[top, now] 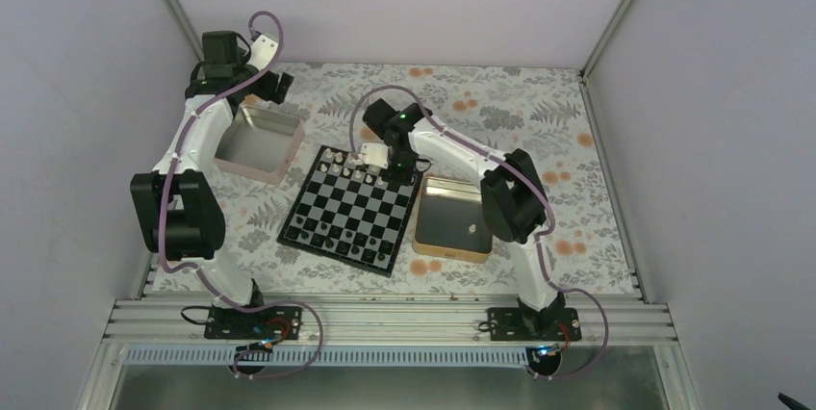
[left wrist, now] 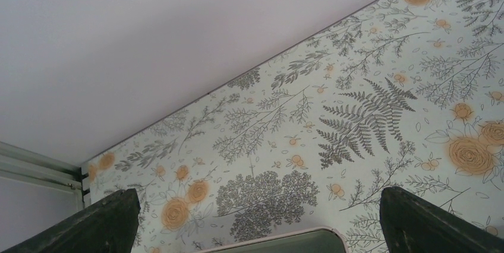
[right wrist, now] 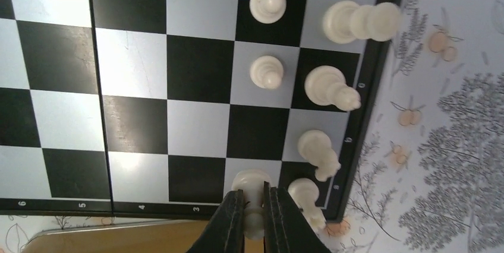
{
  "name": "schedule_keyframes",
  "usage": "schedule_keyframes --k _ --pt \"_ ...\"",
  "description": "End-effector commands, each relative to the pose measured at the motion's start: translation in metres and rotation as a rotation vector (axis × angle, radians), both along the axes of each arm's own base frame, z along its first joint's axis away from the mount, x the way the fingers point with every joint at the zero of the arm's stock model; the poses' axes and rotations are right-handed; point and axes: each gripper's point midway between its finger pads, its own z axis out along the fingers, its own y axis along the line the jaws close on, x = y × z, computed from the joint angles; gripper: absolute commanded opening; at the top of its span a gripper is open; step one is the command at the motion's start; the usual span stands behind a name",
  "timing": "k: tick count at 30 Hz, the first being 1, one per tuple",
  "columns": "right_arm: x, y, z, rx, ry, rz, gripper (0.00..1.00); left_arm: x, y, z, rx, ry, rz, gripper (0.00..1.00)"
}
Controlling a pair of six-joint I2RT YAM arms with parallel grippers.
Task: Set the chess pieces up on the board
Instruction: Place the chess piece on the chessboard.
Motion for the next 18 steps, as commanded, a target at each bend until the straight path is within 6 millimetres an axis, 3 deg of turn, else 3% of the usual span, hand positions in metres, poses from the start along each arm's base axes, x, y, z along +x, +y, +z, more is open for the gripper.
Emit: schedule_keyframes --k 1,10,18 --pt "-0.001 0.006 -0.012 -0.007 0.023 0.04 0.07 -0.001 -0.005 0.012 -0.008 -0.028 -0.025 1.0" --pt "0.004 0.013 -0.034 -0.01 0.04 0.056 0.07 0.0 -0.005 0.01 -0.011 -0.024 -0.023 1.0" --pt "0.008 0.016 -0.04 -0.007 0.03 0.053 0.08 0.0 -0.005 0.01 -0.011 -0.024 -0.023 1.0"
